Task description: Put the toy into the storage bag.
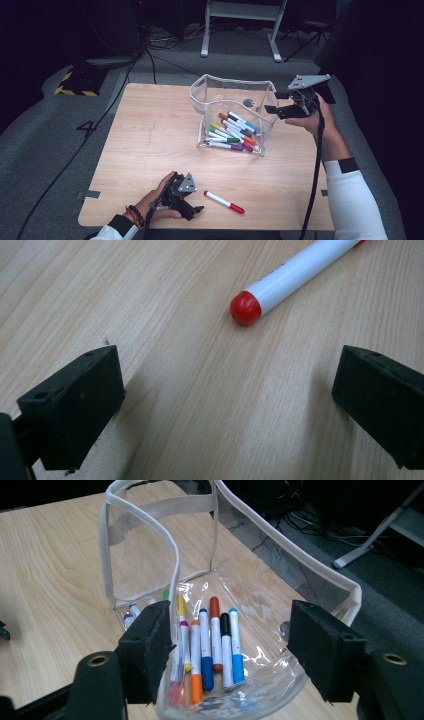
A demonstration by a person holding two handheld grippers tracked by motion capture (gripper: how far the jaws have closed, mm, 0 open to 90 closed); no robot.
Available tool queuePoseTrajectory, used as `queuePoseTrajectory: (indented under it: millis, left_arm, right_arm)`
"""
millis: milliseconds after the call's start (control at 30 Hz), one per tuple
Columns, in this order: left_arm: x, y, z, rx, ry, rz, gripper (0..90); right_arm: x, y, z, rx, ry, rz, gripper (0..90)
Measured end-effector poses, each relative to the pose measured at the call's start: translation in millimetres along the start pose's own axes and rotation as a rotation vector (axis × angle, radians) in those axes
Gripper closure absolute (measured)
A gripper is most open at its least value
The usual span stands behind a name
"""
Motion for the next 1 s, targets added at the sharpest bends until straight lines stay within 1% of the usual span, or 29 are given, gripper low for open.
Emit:
queuePoseTrajectory:
  millis: [67,133,167,200,233,333,400,433,500,533,567,633,700,833,900,933,1000]
  left_arm:
    - [0.0,0.0,0.0,0.000,0.000,0.000,0.5]
    - [0.0,0.0,0.0,0.000,0.000,0.000,0.5]
    - [0.0,0.0,0.0,0.000,0.000,0.000,0.5]
    - [0.0,0.0,0.0,0.000,0.000,0.000,0.5]
    - [0.0,0.0,0.0,0.000,0.000,0.000,0.5]
    - [0.0,0.0,0.0,0.000,0.000,0.000,0.6]
    - [0.0,0.0,0.0,0.000,0.000,0.000,0.5]
    - [0.0,0.0,0.0,0.000,0.000,0.000,0.5]
    - [0.0,0.0,0.0,0.000,0.000,0.000,0.5]
    - [0.0,0.0,0.0,0.000,0.000,0.000,0.5]
    - [0.0,0.0,0.0,0.000,-0.001,0.000,0.5]
    - [0.0,0.0,0.0,0.000,-0.001,0.000,0.5]
    - [0.1,0.0,0.1,0.001,-0.001,0.000,0.5]
    - [0.1,0.1,0.1,0.001,-0.001,0.000,0.5]
    - [0.2,0.1,0.1,0.001,0.000,-0.001,0.5]
    - [0.1,0.1,0.1,0.001,-0.001,0.000,0.5]
    - [0.1,0.1,0.1,0.001,-0.001,0.000,0.5]
  right_arm:
    - [-4.2,-4.9,-1.5,0.013,-0.006,0.002,33.4]
    - [-5.9,-7.3,-2.8,0.013,-0.012,-0.004,33.0]
    - [-10.4,-12.5,-4.9,0.027,-0.015,-0.002,32.7]
    - [-12.7,-14.8,-6.1,0.032,-0.010,-0.001,32.4]
    - [-14.1,-17.2,-7.6,0.034,-0.014,-0.013,31.6]
    - [-22.2,-24.2,-11.8,0.051,-0.019,-0.009,31.2]
    - [-24.9,-25.7,-13.8,0.051,-0.023,-0.011,30.9]
    - [-30.0,-28.7,-18.2,0.051,-0.038,-0.017,30.8]
    - [-35.1,-31.2,-22.1,0.055,-0.037,-0.013,30.4]
    - [-35.1,-31.2,-22.1,0.055,-0.037,-0.013,30.4]
    - [-40.3,-32.8,-26.2,0.057,-0.042,-0.005,30.3]
    - [-44.3,-33.9,-30.4,0.056,-0.046,-0.010,30.0]
    - [-49.8,-34.4,-35.1,0.058,-0.045,0.000,29.8]
    - [-60.3,-33.2,-47.0,0.047,-0.056,0.005,29.5]
    - [-62.5,-32.8,-49.8,0.047,-0.055,0.002,29.4]
    - [-68.1,-31.5,-55.5,0.045,-0.051,0.014,29.3]
    - [-73.4,-29.7,-61.1,0.042,-0.055,0.017,28.9]
Point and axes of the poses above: each handheld gripper's, and its own axes: y roughly forward along the jaws, z roughly out of its top, x roughly to its right, the point moved 10 cm from there along y, roughly forward along the jaws, and after that the axes turned 8 degrees about -y, right-handed, at the moved point
